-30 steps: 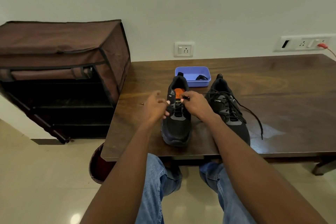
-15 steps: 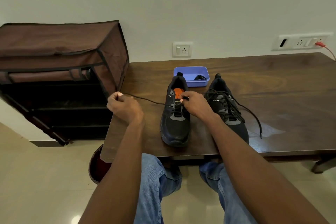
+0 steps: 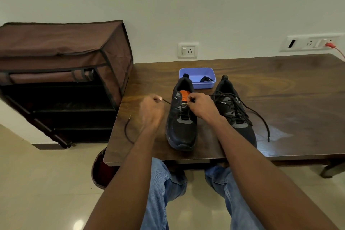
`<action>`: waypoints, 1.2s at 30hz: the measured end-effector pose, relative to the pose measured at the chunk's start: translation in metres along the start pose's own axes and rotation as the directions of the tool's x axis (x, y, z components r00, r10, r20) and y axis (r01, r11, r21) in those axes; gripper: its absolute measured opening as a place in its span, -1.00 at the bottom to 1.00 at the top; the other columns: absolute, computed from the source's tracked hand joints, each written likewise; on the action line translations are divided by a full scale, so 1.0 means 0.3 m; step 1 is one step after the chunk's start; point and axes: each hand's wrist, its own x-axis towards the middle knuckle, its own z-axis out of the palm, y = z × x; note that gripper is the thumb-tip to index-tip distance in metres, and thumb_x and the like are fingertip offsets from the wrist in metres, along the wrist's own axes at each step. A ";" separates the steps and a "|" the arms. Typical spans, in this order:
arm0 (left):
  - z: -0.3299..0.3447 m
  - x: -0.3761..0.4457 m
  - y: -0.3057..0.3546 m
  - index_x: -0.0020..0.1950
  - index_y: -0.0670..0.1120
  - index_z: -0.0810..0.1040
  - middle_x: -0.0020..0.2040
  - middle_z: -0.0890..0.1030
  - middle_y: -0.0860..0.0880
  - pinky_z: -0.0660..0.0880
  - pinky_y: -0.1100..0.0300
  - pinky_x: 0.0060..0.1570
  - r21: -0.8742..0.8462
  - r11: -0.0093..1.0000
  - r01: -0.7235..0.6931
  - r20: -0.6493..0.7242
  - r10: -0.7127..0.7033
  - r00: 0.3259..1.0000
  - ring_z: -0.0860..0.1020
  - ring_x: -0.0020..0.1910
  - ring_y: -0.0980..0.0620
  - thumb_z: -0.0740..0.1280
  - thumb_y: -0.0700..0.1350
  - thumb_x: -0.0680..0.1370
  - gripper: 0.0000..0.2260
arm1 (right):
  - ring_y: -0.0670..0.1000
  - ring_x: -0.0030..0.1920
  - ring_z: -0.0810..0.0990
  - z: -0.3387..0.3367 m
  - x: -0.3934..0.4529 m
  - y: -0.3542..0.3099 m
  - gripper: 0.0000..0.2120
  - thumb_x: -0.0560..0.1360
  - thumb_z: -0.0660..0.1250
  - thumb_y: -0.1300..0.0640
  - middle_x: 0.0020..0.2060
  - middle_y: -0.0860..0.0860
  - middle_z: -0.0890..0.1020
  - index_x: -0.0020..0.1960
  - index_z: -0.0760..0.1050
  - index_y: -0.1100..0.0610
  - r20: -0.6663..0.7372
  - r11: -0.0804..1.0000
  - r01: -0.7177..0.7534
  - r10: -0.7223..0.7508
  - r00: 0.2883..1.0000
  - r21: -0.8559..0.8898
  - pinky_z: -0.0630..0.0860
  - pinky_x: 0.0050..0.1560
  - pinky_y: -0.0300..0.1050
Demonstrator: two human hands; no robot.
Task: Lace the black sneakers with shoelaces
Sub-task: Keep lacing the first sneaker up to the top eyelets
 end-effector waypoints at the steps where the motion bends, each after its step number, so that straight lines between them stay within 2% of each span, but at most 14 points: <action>1: -0.013 0.003 -0.001 -0.04 -0.04 0.62 -0.16 0.60 0.04 0.37 0.26 -0.33 -0.030 0.999 0.037 -0.100 -0.039 0.994 0.52 -0.24 0.16 0.28 -0.22 0.60 -0.86 | 0.10 -0.09 0.58 -0.003 0.001 -0.001 -0.85 0.53 0.25 0.19 -0.13 0.04 0.61 -0.18 0.50 0.02 -0.002 1.000 -0.003 0.003 1.000 0.004 0.51 -0.09 0.02; 4: -0.026 0.015 -0.011 -0.05 -0.07 0.64 -0.07 0.65 -0.04 0.46 0.14 -0.20 -0.078 0.989 0.122 -0.258 -0.138 0.956 0.59 -0.12 -0.01 0.28 -0.24 0.56 -0.85 | 0.08 -0.11 0.57 -0.004 -0.003 -0.006 -0.84 0.55 0.24 0.17 -0.13 0.04 0.62 -0.17 0.52 0.00 0.008 1.000 0.012 -0.012 1.000 -0.007 0.54 -0.06 0.04; 6: -0.017 0.015 -0.021 0.01 -0.08 0.66 0.03 0.64 -0.09 0.51 0.02 -0.03 0.064 0.991 0.113 -0.258 -0.093 0.962 0.58 0.01 -0.10 0.29 -0.21 0.56 -0.84 | 0.09 -0.11 0.58 0.002 -0.003 -0.007 -0.84 0.54 0.23 0.16 -0.13 0.03 0.62 -0.18 0.52 0.01 0.010 1.000 0.018 -0.018 1.000 -0.019 0.56 -0.05 0.07; 8: -0.004 0.013 -0.035 0.09 -0.06 0.64 0.19 0.54 -0.10 0.40 -0.07 0.21 0.282 0.958 0.057 -0.177 -0.007 0.984 0.45 0.20 -0.15 0.32 -0.13 0.54 -0.83 | 0.11 -0.09 0.58 0.004 -0.003 -0.006 -0.86 0.53 0.23 0.15 -0.11 0.02 0.62 -0.16 0.52 0.02 0.013 0.999 0.013 -0.013 1.000 -0.036 0.57 -0.03 0.10; 10: 0.005 0.008 -0.034 0.14 -0.01 0.64 0.26 0.46 -0.06 0.24 -0.08 0.27 0.379 0.925 -0.034 0.017 0.030 0.999 0.29 0.32 -0.16 0.35 -0.01 0.54 -0.79 | 0.10 -0.02 0.58 0.002 -0.006 -0.004 -0.88 0.55 0.24 0.12 0.00 0.02 0.63 -0.06 0.56 -0.01 0.031 0.998 0.016 -0.015 0.999 -0.052 0.55 0.03 0.08; 13: 0.019 -0.001 -0.006 -0.01 0.04 0.65 0.07 0.49 0.02 0.19 -0.06 0.26 0.336 0.928 -0.162 0.336 0.042 0.941 0.29 0.29 -0.06 0.36 0.09 0.57 -0.85 | 0.12 0.10 0.55 0.009 -0.009 -0.005 -0.81 0.56 0.29 0.08 0.14 0.04 0.59 0.15 0.59 -0.01 0.050 0.993 0.057 -0.052 0.997 -0.100 0.52 0.14 0.11; 17: 0.039 -0.010 0.004 -0.13 -0.04 0.61 -0.15 0.65 -0.01 0.33 -0.02 0.22 0.213 0.963 -0.165 0.479 0.044 0.877 0.55 -0.03 0.01 0.31 -0.02 0.62 -0.82 | 0.11 0.13 0.54 0.007 -0.014 -0.001 -0.75 0.56 0.31 0.08 0.18 0.04 0.58 0.22 0.55 -0.03 0.066 0.990 0.061 -0.053 0.996 -0.130 0.52 0.16 0.13; 19: 0.027 -0.011 0.004 -0.21 -0.06 0.56 -0.27 0.59 -0.01 0.46 0.13 -0.11 0.085 0.993 -0.086 0.480 0.035 0.877 0.54 -0.22 0.03 0.29 -0.06 0.64 -0.77 | 0.09 0.12 0.54 0.001 -0.015 -0.001 -0.75 0.55 0.32 0.08 0.20 0.01 0.58 0.22 0.55 -0.07 0.075 0.992 0.045 -0.036 0.997 -0.122 0.54 0.16 0.12; 20: 0.022 -0.010 0.006 -0.25 -0.06 0.54 -0.31 0.55 0.00 0.40 0.19 -0.26 0.055 0.997 -0.058 0.469 0.026 0.883 0.50 -0.28 0.05 0.29 -0.09 0.64 -0.74 | 0.08 0.13 0.54 -0.003 -0.017 -0.004 -0.74 0.55 0.32 0.08 0.21 0.01 0.58 0.23 0.54 -0.08 0.083 0.992 0.038 -0.029 0.996 -0.116 0.54 0.17 0.12; 22: 0.014 -0.012 0.011 -0.31 -0.08 0.50 -0.37 0.49 0.01 0.29 0.21 -0.37 0.067 0.997 -0.033 0.434 0.000 0.901 0.43 -0.37 0.08 0.29 -0.14 0.63 -0.71 | 0.09 0.15 0.54 -0.008 -0.020 -0.010 -0.73 0.56 0.31 0.09 0.22 0.01 0.58 0.24 0.54 -0.07 0.085 0.992 0.038 -0.028 0.996 -0.120 0.53 0.18 0.12; 27: 0.018 -0.016 0.021 -0.25 -0.11 0.53 -0.35 0.48 -0.05 0.35 0.15 -0.35 0.079 0.997 0.013 0.395 -0.043 0.917 0.41 -0.37 0.04 0.30 -0.17 0.59 -0.80 | 0.12 0.20 0.53 -0.016 -0.030 -0.022 -0.68 0.59 0.26 0.08 0.27 0.05 0.56 0.34 0.47 -0.07 0.117 0.982 0.023 -0.001 0.993 -0.188 0.50 0.23 0.15; 30: 0.019 -0.009 -0.001 -0.18 -0.21 0.61 -0.24 0.61 -0.18 0.51 0.03 -0.20 0.051 0.998 0.036 0.403 -0.053 0.914 0.55 -0.26 -0.05 0.34 -0.12 0.58 -0.79 | 0.12 0.23 0.53 -0.049 -0.036 -0.024 -0.57 0.61 0.27 0.07 0.31 0.06 0.54 0.47 0.37 -0.10 0.200 0.973 0.040 0.006 0.980 -0.228 0.51 0.23 0.09; 34: 0.017 0.003 -0.026 -0.09 -0.27 0.64 -0.24 0.64 -0.13 0.52 0.08 -0.21 0.025 0.997 0.074 0.408 -0.078 0.910 0.53 -0.28 0.02 0.37 -0.10 0.58 -0.78 | -0.03 -0.22 0.56 -0.136 -0.050 -0.002 -0.57 0.61 0.27 0.25 -0.19 0.03 0.61 0.44 0.42 0.01 0.251 0.998 -0.060 0.062 0.966 -0.015 0.58 -0.17 -0.10; 36: 0.014 0.005 -0.027 -0.10 -0.28 0.63 -0.27 0.57 -0.09 0.44 0.13 -0.29 0.035 0.996 0.084 0.360 -0.091 0.928 0.47 -0.29 0.01 0.38 -0.12 0.58 -0.79 | -0.06 -0.31 0.53 -0.176 -0.059 0.019 -0.69 0.60 0.29 0.25 -0.25 0.03 0.61 0.33 0.51 0.08 0.166 0.991 -0.130 0.126 0.978 0.013 0.55 -0.18 -0.09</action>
